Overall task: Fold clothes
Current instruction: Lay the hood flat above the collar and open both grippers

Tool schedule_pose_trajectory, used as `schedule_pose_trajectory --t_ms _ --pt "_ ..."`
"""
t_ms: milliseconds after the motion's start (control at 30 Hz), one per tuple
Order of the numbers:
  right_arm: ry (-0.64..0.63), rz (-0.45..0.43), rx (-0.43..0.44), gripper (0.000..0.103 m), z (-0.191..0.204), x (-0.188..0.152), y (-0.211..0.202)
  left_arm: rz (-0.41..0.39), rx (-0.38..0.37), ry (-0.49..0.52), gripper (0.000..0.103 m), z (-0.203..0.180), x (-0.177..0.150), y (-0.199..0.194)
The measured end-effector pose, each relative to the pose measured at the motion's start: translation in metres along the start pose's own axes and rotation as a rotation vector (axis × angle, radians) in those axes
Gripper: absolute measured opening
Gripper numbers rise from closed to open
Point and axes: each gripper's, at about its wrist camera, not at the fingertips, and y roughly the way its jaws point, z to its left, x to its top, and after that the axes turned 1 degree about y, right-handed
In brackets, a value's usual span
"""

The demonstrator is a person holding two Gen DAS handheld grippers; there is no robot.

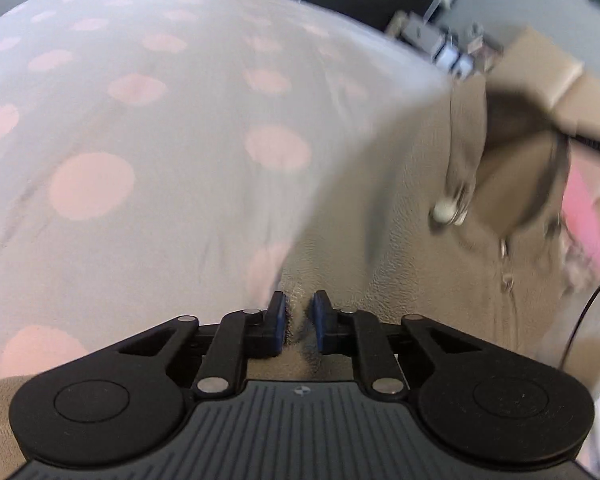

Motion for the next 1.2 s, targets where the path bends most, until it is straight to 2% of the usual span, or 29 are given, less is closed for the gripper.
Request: schedule_pose_trajectory --t_ms 33,100,167,233,300,367,433,500,533,600,700,767,833,900,967,1133,1167,1200 --pt "-0.001 0.027 0.015 0.01 0.0 -0.004 0.003 -0.009 0.0 -0.011 0.011 0.002 0.002 -0.003" --pt "-0.003 0.066 0.098 0.011 0.005 -0.015 0.005 -0.011 0.037 0.006 0.011 0.002 0.004 -0.005" --pt "-0.009 0.101 0.175 0.017 0.01 -0.027 0.007 0.004 0.045 0.005 0.011 0.006 0.003 -0.004" --pt "-0.034 0.098 0.2 0.037 0.013 -0.039 0.002 0.007 0.043 0.02 0.011 0.01 0.0 -0.006" --pt "-0.056 0.085 0.209 0.038 0.007 -0.047 -0.007 0.004 0.036 0.034 0.013 0.013 -0.001 -0.01" --pt "-0.019 0.095 0.207 0.039 -0.017 -0.055 -0.014 -0.004 0.056 0.057 0.014 0.023 -0.003 -0.021" --pt "0.048 0.1 0.19 0.044 -0.056 -0.064 -0.026 0.0 0.073 0.074 0.02 0.033 -0.006 -0.033" --pt "0.071 0.14 0.204 0.044 -0.088 -0.075 -0.03 -0.008 0.07 0.114 0.027 0.045 -0.011 -0.051" --pt "0.051 0.181 0.212 0.044 -0.1 -0.082 -0.027 -0.015 0.087 0.136 0.031 0.049 -0.014 -0.06" --pt "-0.002 0.233 0.176 0.044 -0.122 -0.096 -0.027 -0.033 0.131 0.17 0.051 0.06 -0.018 -0.081" --pt "-0.031 0.324 0.182 0.055 -0.16 -0.121 -0.03 -0.045 0.204 0.21 0.052 0.083 -0.027 -0.11" --pt "-0.018 0.382 0.222 0.057 -0.179 -0.134 -0.033 -0.031 0.26 0.227 0.053 0.098 -0.03 -0.121" --pt "-0.06 0.381 0.272 0.072 -0.179 -0.141 -0.04 -0.016 0.319 0.246 0.055 0.111 -0.032 -0.129" --pt "-0.157 0.379 0.333 0.083 -0.168 -0.148 -0.044 0.007 0.357 0.264 0.061 0.121 -0.035 -0.133" --pt "-0.291 0.402 0.386 0.083 -0.148 -0.156 -0.04 0.046 0.36 0.29 0.062 0.127 -0.041 -0.132" --pt "-0.342 0.463 0.365 0.079 -0.128 -0.17 -0.032 0.132 0.362 0.445 0.063 0.125 -0.068 -0.122" --pt "-0.353 0.475 0.36 0.074 -0.124 -0.173 -0.03 0.141 0.369 0.469 0.063 0.124 -0.073 -0.12" --pt "-0.363 0.488 0.356 0.057 -0.12 -0.176 -0.029 0.142 0.379 0.481 0.064 0.126 -0.075 -0.119"
